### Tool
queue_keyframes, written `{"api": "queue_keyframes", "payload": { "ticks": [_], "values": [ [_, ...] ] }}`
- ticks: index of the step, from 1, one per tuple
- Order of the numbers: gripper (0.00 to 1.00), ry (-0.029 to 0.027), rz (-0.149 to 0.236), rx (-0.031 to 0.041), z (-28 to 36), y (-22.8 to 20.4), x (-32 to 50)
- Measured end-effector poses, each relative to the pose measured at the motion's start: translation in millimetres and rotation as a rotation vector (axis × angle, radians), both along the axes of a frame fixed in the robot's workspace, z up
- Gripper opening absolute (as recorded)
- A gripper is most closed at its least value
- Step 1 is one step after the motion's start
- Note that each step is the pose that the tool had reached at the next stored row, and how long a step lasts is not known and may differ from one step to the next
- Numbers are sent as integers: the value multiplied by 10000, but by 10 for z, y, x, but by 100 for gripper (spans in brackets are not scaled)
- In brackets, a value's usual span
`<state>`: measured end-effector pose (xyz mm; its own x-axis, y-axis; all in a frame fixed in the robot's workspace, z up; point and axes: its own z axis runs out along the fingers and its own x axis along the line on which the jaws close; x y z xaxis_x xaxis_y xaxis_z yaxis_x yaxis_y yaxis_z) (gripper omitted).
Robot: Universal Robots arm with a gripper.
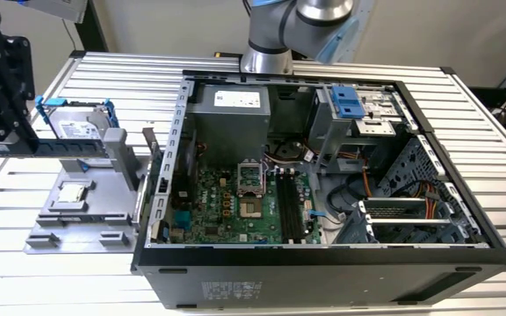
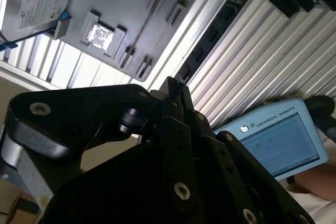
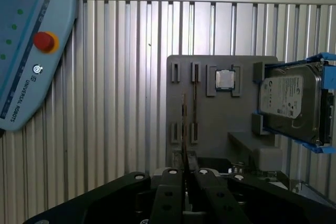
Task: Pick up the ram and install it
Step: 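Pick up the ram and move it above insertion slot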
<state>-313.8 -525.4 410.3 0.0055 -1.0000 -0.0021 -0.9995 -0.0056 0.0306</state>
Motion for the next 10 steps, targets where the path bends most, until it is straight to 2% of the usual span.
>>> {"api": "queue_keyframes", "payload": {
  "ticks": [10],
  "values": [
    [0, 1, -1, 1, 0, 0, 238]
  ]
}}
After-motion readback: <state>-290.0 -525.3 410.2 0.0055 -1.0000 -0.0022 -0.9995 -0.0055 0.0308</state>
